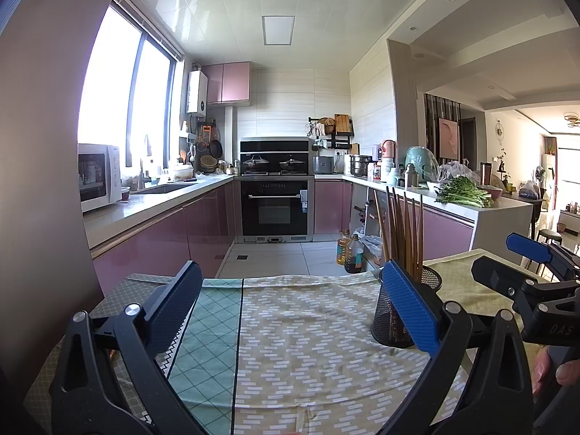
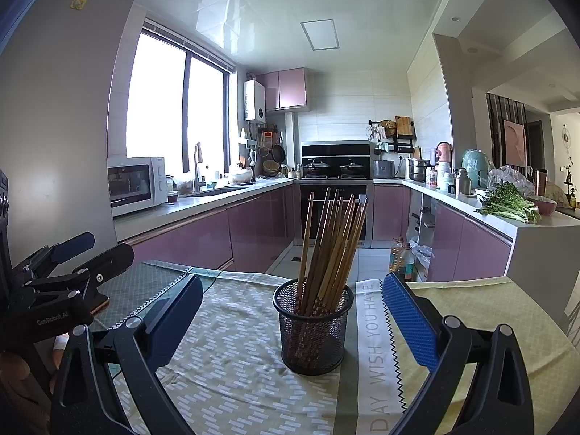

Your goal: Organize utensils

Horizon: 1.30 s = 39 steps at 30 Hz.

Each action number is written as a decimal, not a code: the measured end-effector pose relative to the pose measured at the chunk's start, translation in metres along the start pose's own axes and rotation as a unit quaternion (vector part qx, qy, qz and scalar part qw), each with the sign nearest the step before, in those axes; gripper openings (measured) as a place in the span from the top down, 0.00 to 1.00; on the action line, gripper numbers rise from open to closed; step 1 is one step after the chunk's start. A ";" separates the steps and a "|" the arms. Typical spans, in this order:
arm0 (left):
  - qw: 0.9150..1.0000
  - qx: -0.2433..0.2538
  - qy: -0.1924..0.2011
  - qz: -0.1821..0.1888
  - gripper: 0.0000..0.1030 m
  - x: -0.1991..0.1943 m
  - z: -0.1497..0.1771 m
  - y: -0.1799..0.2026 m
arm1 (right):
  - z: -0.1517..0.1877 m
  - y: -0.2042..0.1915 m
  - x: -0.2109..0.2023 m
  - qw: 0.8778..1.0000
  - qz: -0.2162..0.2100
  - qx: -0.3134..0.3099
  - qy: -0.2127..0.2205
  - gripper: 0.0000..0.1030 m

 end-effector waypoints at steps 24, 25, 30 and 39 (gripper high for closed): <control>1.000 0.000 0.001 -0.006 0.05 -0.001 -0.003 0.001 | -0.003 -0.002 0.001 1.000 0.005 0.001 0.004 0.07; 1.000 0.000 0.001 -0.005 0.05 -0.001 -0.003 0.001 | -0.002 -0.002 0.000 1.000 0.005 0.002 0.004 0.07; 1.000 0.000 0.001 -0.007 0.05 -0.001 -0.003 0.001 | -0.002 -0.002 0.001 1.000 0.007 0.002 0.004 0.07; 1.000 0.000 0.002 -0.009 0.05 -0.002 -0.003 0.001 | -0.003 -0.003 0.001 1.000 0.008 0.003 0.005 0.07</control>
Point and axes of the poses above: each gripper's, at about its wrist camera, not at the fingertips, and x roughly the way its jaws point, y to its right, z to its underside, the point moved 2 cm from there along x, roughly the way its jaws point, and after that the axes turned 9 degrees about -x, right-handed, at the moved point
